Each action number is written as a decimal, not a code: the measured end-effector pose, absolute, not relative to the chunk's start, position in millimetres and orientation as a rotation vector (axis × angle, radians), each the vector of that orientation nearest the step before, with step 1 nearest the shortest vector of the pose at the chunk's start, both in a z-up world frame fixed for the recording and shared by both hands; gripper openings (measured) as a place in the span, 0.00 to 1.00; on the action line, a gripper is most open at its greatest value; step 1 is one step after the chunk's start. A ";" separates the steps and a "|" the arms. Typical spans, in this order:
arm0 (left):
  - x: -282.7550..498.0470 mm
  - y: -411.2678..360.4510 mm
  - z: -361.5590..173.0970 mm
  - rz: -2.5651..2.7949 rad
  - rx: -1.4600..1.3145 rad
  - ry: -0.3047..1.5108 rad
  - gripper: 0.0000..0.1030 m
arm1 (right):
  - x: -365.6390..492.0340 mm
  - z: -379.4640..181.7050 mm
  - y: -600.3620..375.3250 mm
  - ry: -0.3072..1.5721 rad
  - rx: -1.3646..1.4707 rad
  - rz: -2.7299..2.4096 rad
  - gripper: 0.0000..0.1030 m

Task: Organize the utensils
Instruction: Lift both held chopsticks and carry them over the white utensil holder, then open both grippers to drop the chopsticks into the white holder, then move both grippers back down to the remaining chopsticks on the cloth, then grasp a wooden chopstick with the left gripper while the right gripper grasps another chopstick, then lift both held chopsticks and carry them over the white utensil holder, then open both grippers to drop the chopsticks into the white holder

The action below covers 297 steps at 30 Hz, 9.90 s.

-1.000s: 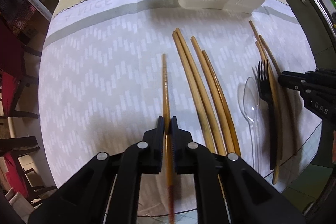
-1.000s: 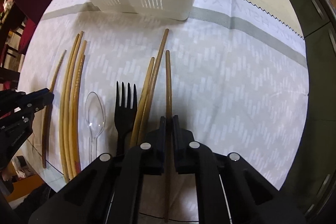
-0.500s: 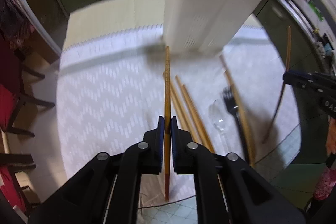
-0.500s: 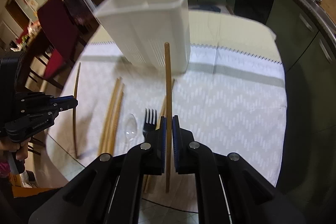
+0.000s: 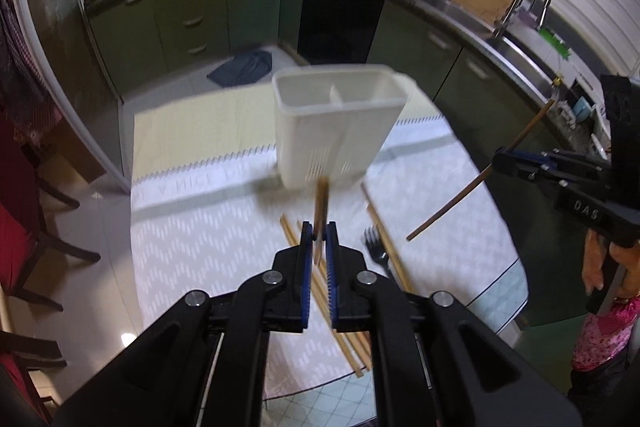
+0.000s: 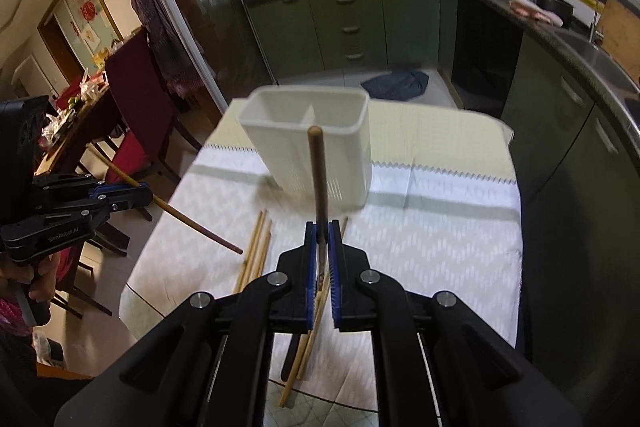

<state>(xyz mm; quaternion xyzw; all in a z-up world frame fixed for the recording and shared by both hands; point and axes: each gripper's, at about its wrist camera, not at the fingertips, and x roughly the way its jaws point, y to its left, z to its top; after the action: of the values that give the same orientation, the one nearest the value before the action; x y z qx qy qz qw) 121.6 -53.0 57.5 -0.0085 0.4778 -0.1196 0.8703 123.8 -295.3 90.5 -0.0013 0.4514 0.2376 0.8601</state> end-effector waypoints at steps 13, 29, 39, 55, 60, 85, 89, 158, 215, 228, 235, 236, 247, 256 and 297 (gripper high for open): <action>157.2 -74.1 180.1 -0.243 -0.005 0.767 0.06 | 154.4 212.2 -289.4 0.757 0.047 0.498 0.06; 246.4 -93.3 120.6 -0.166 0.039 0.842 0.06 | 253.3 165.4 -245.1 0.791 0.038 0.411 0.06; 269.9 -88.1 52.0 -0.132 0.038 0.987 0.38 | 272.2 83.3 -220.1 0.910 -0.028 0.387 0.20; 156.3 -60.4 1.2 -0.111 -0.005 1.103 0.73 | 168.0 98.6 -294.2 0.802 -0.046 0.385 0.40; 148.2 -43.8 -68.6 0.006 -0.062 1.276 0.73 | 138.8 70.1 -324.7 0.864 -0.052 0.380 0.41; 157.0 -61.4 -148.3 0.133 -0.049 1.400 0.76 | 131.8 6.3 -314.4 1.044 -0.102 0.407 0.51; 157.9 -59.0 -152.4 0.142 -0.018 1.410 0.75 | 143.6 -37.9 -281.7 1.163 -0.174 0.413 0.48; 153.2 -50.1 -135.9 -0.098 0.066 1.445 0.08 | 193.2 -111.5 -184.2 1.402 -0.251 0.360 0.07; 157.9 -30.7 -41.2 -0.110 0.001 1.279 0.06 | 129.5 16.2 -277.3 1.074 -0.072 0.477 0.07; 128.9 -36.0 25.8 -0.184 0.007 1.140 0.06 | 120.1 55.1 -279.9 0.990 -0.073 0.499 0.07; 128.8 -44.2 76.3 -0.214 0.004 1.037 0.06 | 122.8 91.5 -281.1 0.923 -0.053 0.508 0.07; 130.1 -46.1 88.9 -0.216 0.009 1.011 0.06 | 123.7 98.3 -281.5 0.908 -0.048 0.508 0.07; 155.5 -55.2 181.6 -0.214 -0.007 0.816 0.06 | 143.4 179.2 -278.2 0.743 0.017 0.508 0.07; 197.6 -66.0 203.3 -0.207 -0.023 0.731 0.06 | 178.6 214.5 -263.7 0.650 0.040 0.466 0.07; 153.8 -48.8 -17.6 -0.069 -0.023 1.197 0.66 | 125.4 74.7 -309.2 0.800 -0.038 0.397 0.34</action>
<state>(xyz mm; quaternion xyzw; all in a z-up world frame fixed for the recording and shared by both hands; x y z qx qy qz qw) 153.8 -48.8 -17.6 -0.0108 0.5631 -0.0326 0.8257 125.4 -309.2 74.7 -0.0186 0.3867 0.1921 0.9018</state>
